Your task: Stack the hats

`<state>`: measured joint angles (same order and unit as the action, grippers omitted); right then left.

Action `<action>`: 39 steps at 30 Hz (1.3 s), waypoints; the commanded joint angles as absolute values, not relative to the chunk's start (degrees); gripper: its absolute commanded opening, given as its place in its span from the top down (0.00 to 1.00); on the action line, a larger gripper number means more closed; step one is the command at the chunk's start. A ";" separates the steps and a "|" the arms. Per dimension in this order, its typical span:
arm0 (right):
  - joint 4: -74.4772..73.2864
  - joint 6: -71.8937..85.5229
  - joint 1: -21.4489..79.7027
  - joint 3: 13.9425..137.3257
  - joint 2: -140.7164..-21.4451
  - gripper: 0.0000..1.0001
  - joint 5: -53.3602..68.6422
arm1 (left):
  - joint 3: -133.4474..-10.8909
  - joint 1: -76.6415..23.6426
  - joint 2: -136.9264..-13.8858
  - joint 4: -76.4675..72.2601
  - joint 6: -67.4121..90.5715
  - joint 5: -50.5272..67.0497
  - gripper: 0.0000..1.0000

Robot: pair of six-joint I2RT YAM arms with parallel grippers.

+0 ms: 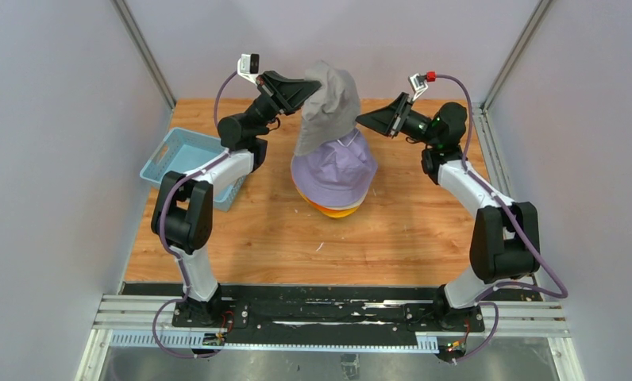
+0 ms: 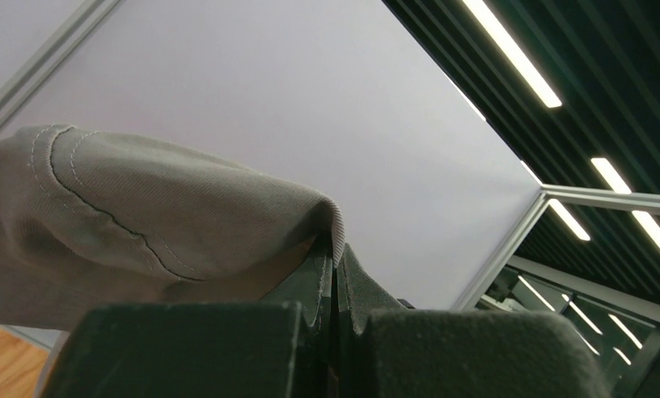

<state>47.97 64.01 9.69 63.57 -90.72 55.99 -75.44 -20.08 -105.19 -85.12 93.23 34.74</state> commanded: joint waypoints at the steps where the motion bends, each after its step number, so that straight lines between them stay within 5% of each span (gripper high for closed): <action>1: 48.94 62.98 10.82 63.49 -91.78 0.54 56.59 | -76.48 -20.30 -104.45 -88.76 92.74 35.20 1.00; 24: 54.69 67.79 12.05 66.99 -94.33 0.62 57.34 | -73.32 -20.30 -104.79 -88.75 92.13 35.25 1.00; 27: 55.42 68.39 12.35 67.24 -94.57 0.70 57.24 | -73.08 -20.30 -104.86 -88.76 92.11 35.24 1.00; 31: 56.71 69.84 12.56 67.56 -94.53 0.98 57.21 | -72.90 -20.22 -105.12 -88.72 92.15 35.08 1.00; 39: 48.52 66.09 12.53 72.17 -91.29 0.99 56.78 | -72.49 -15.91 -103.18 -83.61 91.33 34.98 1.00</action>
